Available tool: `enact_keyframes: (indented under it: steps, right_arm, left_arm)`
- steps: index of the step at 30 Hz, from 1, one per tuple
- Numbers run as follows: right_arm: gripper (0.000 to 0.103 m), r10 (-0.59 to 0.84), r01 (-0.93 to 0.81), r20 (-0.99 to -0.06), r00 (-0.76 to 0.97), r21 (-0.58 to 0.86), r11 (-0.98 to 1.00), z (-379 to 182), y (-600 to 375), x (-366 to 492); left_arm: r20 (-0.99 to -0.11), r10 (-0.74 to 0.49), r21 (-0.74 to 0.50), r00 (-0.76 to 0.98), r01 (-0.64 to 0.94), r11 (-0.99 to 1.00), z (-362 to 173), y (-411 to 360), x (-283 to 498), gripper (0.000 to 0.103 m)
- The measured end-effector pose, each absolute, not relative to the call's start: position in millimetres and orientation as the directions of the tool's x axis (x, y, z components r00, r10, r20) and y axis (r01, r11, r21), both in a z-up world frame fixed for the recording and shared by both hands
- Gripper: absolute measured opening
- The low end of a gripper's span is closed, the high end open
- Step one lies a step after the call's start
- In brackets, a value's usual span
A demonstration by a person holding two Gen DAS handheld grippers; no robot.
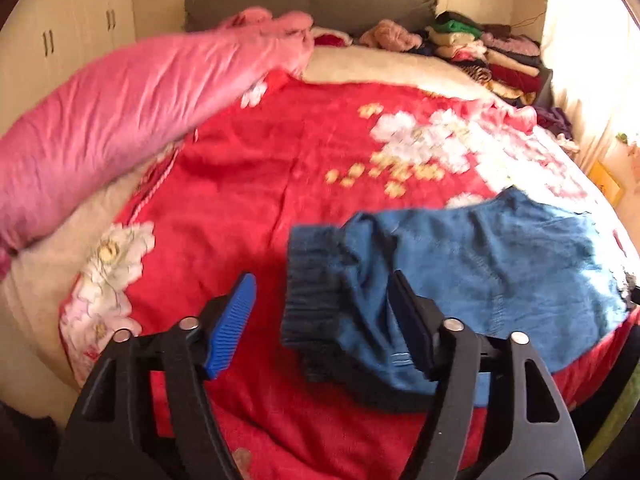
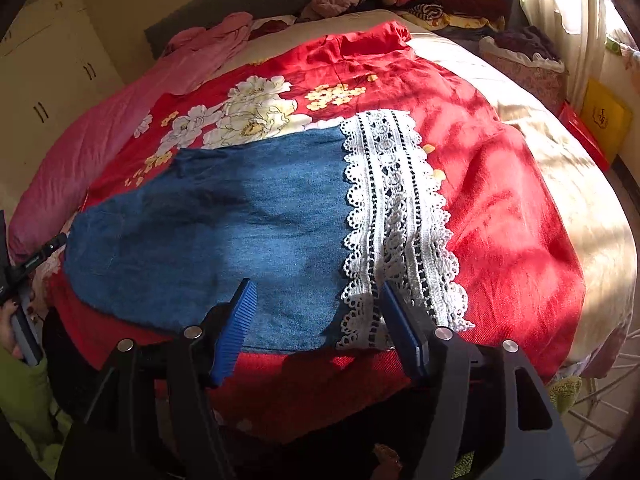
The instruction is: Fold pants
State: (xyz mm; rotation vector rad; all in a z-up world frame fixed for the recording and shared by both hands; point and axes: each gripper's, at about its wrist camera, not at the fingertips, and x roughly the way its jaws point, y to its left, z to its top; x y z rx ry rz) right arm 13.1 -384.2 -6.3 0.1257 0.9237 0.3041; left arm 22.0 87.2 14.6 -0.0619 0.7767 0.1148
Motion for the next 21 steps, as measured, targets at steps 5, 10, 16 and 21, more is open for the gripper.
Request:
enact_keyframes:
  steps: [5,10,16,21]
  right_arm:
    - [0.069,0.346,-0.244,-0.764,0.544,0.251,0.937,-4.8,-369.6,23.1]
    - [0.069,0.362,-0.258,-0.763,0.535,0.260,0.930,-8.4,-360.5,34.3]
    - [0.070,0.323,-0.197,-0.797,0.510,0.257,0.946,-27.5,-373.3,39.5]
    - [0.074,0.338,-0.210,-0.784,0.521,0.266,0.941,-31.8,-374.7,36.8]
  left_arm:
    - [-0.689,-0.109,-0.103,0.716,0.053,0.993,29.4,43.0,32.8,0.075]
    - [-0.755,-0.240,-0.137,0.610,0.212,0.968,0.2,-17.5,57.8,0.076]
    - [-0.830,-0.213,-0.086,0.516,0.259,0.962,-46.4,-48.4,76.5,0.077]
    - [-0.837,-0.208,-0.088,0.506,0.251,0.964,-61.9,-36.0,79.8,0.077]
